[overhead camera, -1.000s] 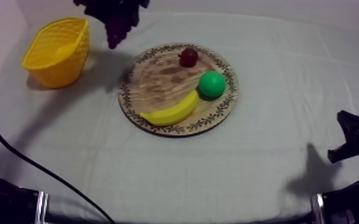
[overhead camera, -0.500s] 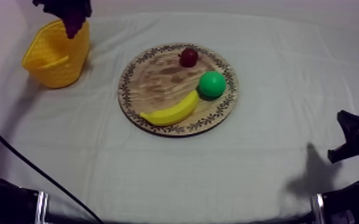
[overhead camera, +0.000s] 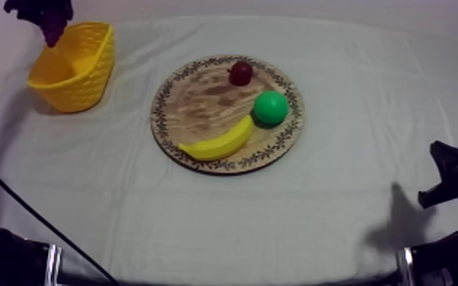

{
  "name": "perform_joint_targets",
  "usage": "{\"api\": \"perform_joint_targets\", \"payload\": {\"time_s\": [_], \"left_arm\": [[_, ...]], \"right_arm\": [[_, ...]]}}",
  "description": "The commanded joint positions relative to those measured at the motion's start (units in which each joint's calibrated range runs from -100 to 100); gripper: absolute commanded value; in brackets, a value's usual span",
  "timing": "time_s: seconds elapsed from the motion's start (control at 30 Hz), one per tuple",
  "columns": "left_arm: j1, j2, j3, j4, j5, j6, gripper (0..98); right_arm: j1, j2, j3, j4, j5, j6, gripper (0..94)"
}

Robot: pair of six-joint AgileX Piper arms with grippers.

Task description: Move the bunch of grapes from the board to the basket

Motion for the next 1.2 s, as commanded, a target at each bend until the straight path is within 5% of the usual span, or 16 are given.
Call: {"api": "perform_joint_targets", "payload": {"time_s": [0.0, 0.87, 1.17], "left_arm": [[-0.22, 0.07, -0.15, -0.04, -0.02, -0.1, 47.8], [-1.75, 17.08, -2.6, 1.99, -3.59, 1.02, 49.2], [-2.81, 22.49, -4.52, 3.26, -4.0, 0.67, 67.8]], "right_arm": [[-0.01, -0.01, -0.02, 0.0, -0.03, 0.0, 0.3], [-0.01, -0.01, -0.02, 0.0, -0.03, 0.0, 0.3], [-0.01, -0.01, -0.02, 0.0, -0.03, 0.0, 0.3]]}}
